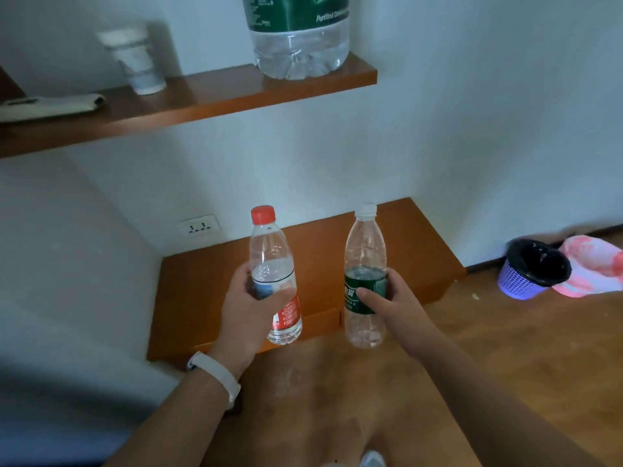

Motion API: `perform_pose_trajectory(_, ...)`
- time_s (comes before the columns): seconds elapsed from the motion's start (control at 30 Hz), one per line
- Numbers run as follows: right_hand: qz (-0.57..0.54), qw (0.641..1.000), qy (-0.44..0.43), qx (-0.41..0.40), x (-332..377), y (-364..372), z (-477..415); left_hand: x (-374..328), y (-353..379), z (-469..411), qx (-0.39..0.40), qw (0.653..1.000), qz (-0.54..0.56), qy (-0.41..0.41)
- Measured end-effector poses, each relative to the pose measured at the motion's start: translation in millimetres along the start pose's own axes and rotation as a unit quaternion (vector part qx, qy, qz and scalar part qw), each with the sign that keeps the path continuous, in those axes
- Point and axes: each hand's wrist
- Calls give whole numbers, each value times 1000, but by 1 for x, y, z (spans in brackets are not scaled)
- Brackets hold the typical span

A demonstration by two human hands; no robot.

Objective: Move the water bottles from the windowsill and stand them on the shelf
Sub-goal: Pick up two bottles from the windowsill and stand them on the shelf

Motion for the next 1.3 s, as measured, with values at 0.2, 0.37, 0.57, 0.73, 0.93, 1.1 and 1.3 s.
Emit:
perform_pose_trajectory(0.2,3,999,23,42,2,0,-39,-2,-4,-23,-62,998,-6,-15)
perform_pose_trajectory(0.37,31,996,44,77,1,20,-85,7,-21,-57,-96,995,-24,-20)
perform_pose_trajectory(0.57,61,992,43,99,12,57,-142,27,-43,-120,-107,994,-17,-28)
perform_pose_trajectory(0.73,89,989,62,100,25,88,-196,42,-66,-180,-77,996,-12,-38)
perform_pose_trajectory(0.93,75,991,73,82,5,132,-244,72,-92,-231,-27,998,-17,-49)
perform_pose_trajectory(1.1,89,991,77,68,-11,154,-270,97,-105,-248,-11,998,-21,-62)
perform_pose_trajectory(1.3,145,988,48,34,-30,169,-310,117,-110,-276,-6,998,-29,-62)
Point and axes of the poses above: each hand's wrist, its own z-axis away from the middle knuckle, its own y-axis out of the palm, x = y × z, and after that the axes turned 2 degrees about -z, right-handed
